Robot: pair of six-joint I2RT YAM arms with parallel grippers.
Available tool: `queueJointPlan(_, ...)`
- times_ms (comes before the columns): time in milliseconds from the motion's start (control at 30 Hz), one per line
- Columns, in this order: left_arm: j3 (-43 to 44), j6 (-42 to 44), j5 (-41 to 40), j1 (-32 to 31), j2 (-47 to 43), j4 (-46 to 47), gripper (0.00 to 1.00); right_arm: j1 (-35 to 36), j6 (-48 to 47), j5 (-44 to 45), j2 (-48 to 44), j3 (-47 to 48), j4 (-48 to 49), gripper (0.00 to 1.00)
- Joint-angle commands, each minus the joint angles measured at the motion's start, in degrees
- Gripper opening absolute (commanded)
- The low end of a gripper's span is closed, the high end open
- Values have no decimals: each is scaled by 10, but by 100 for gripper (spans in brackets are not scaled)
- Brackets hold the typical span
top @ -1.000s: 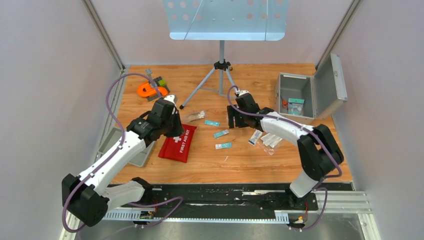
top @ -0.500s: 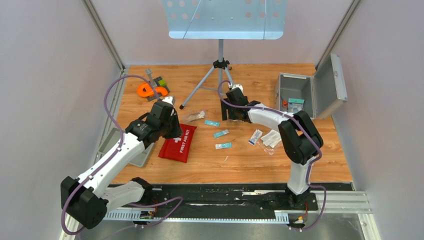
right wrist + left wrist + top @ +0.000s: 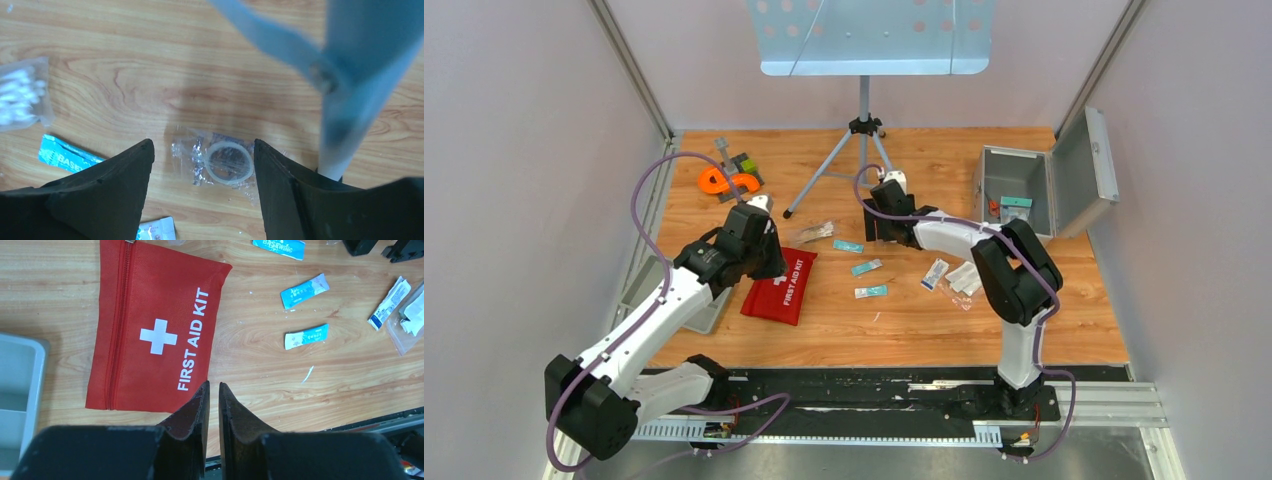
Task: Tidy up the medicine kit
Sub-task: Pick up the medical item at the center of the board.
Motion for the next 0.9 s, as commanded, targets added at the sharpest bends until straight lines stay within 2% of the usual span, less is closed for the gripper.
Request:
queueJointPlan(0, -3, -8, -5, 3, -11, 7, 20, 20, 12, 19, -1, -23, 0, 71)
queueJointPlan(500, -9, -10, 1, 4, -13, 12, 20, 35, 19, 27, -38, -59, 14, 67)
queueJointPlan(667, -9, -10, 3, 4, -15, 13, 20, 36, 13, 27, -39, -60, 12, 59)
queueJointPlan(867, -8, -9, 2, 4, -16, 12, 20, 38, 9, 24, -60, -68, 3, 65)
